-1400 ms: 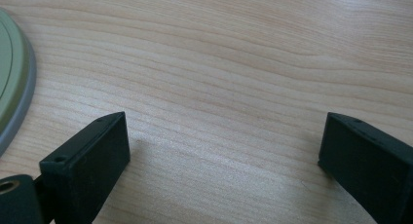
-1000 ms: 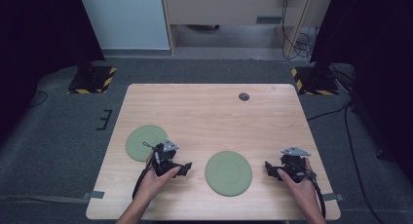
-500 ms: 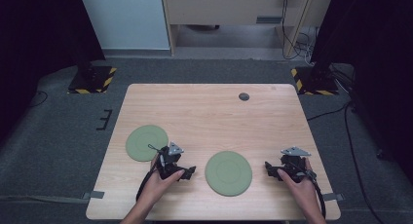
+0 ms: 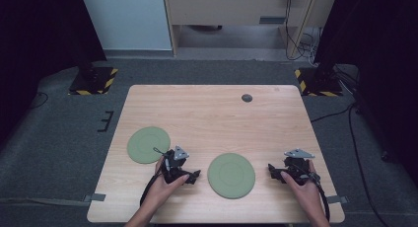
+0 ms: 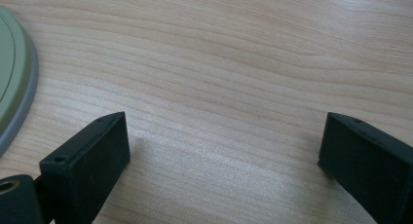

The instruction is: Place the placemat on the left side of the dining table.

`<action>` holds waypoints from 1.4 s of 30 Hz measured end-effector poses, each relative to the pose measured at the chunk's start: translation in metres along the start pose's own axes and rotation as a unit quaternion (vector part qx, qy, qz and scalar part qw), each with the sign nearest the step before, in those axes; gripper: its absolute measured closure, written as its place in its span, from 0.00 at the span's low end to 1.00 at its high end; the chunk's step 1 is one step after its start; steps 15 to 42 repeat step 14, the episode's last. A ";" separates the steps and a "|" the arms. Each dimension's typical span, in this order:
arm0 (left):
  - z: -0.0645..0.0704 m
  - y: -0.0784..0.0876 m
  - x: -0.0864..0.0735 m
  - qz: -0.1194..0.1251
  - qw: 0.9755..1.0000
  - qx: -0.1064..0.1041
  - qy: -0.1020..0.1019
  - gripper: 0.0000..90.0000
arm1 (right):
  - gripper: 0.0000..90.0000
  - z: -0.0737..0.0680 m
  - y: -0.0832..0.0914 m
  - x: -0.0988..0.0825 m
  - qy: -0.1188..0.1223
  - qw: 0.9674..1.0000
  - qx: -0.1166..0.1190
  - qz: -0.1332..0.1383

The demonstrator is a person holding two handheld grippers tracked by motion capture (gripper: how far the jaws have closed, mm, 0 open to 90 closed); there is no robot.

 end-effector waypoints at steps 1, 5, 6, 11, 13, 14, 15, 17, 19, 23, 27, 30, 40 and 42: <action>0.000 0.000 0.000 0.002 1.000 0.000 0.000 0.02 | 0.05 0.000 0.000 0.000 0.000 1.000 0.000 0.000; 0.002 -0.002 -0.001 0.007 1.000 0.008 -0.011 0.00 | 0.05 0.000 0.000 0.000 0.000 1.000 0.001 0.000; 0.003 -0.003 -0.001 0.004 1.000 0.013 -0.017 0.00 | 0.05 0.000 0.000 0.000 0.001 1.000 0.001 0.000; 0.004 -0.002 -0.002 0.005 1.000 0.017 -0.015 0.00 | 0.05 -0.001 0.000 0.000 0.002 1.000 0.002 0.000; 0.004 -0.001 -0.003 0.004 1.000 0.019 -0.013 0.00 | 0.05 -0.001 0.001 -0.001 0.005 1.000 0.003 -0.001; 0.004 -0.001 -0.003 0.004 1.000 0.019 -0.013 0.00 | 0.05 -0.002 0.001 -0.001 0.005 1.000 0.003 -0.001; 0.004 -0.001 -0.003 0.004 1.000 0.019 -0.013 0.00 | 0.05 -0.002 0.001 -0.001 0.005 1.000 0.003 -0.001; 0.004 -0.001 -0.003 0.004 1.000 0.019 -0.013 0.00 | 0.05 -0.002 0.001 -0.001 0.005 1.000 0.003 -0.001; 0.004 -0.001 -0.003 0.004 1.000 0.019 -0.013 0.00 | 0.05 -0.002 0.001 -0.001 0.005 1.000 0.003 -0.001; 0.004 -0.001 -0.003 0.004 1.000 0.019 -0.013 0.00 | 0.05 -0.002 0.001 -0.001 0.005 1.000 0.003 -0.001; 0.004 -0.001 -0.003 0.004 1.000 0.019 -0.013 0.00 | 0.05 -0.002 0.001 -0.001 0.005 1.000 0.003 -0.001; 0.004 -0.001 -0.003 0.004 1.000 0.019 -0.013 0.00 | 0.05 -0.002 0.001 -0.001 0.005 1.000 0.003 -0.001; 0.004 -0.001 -0.003 0.004 1.000 0.019 -0.013 0.00 | 0.05 -0.002 0.001 -0.001 0.005 1.000 0.003 -0.001; 0.004 -0.001 -0.003 0.004 1.000 0.019 -0.013 0.00 | 0.05 -0.002 0.001 -0.001 0.005 1.000 0.003 -0.001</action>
Point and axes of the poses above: each handheld gripper's, and its own axes: y roughly backward along the jaws, x roughly out of its top, z roughly to its right, the point moved 8 cm from there along -y, roughly forward along the jaws, and after that the axes turned 3 degrees about x, right-handed, at the moved point
